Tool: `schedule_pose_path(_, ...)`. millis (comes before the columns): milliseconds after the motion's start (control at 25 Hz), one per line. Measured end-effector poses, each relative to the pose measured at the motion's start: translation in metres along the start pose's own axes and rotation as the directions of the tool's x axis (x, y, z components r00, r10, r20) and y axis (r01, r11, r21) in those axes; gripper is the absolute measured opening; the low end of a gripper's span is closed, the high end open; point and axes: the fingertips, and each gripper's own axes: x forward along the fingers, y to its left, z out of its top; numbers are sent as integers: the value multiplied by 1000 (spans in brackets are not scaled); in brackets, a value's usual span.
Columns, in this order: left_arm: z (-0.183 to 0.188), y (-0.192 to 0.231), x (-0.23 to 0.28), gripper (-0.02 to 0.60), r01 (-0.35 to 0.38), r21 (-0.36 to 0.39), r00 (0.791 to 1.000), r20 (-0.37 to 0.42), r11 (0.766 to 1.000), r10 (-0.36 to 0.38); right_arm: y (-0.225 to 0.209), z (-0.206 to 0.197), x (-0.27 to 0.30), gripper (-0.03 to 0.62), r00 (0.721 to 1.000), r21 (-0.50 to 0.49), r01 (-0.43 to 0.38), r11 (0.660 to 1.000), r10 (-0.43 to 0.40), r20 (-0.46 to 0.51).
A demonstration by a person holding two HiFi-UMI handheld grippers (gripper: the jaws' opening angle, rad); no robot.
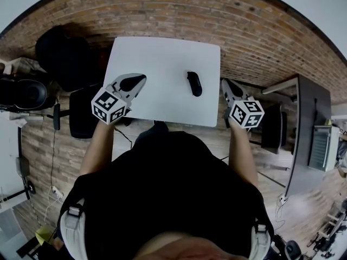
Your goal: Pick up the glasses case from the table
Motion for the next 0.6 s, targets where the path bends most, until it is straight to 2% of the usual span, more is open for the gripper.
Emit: schedule_pose_path(600,4,34,21,10,37,17,999,-22,999,-36,-14,12,26,15,999,16,32,999,-32,5)
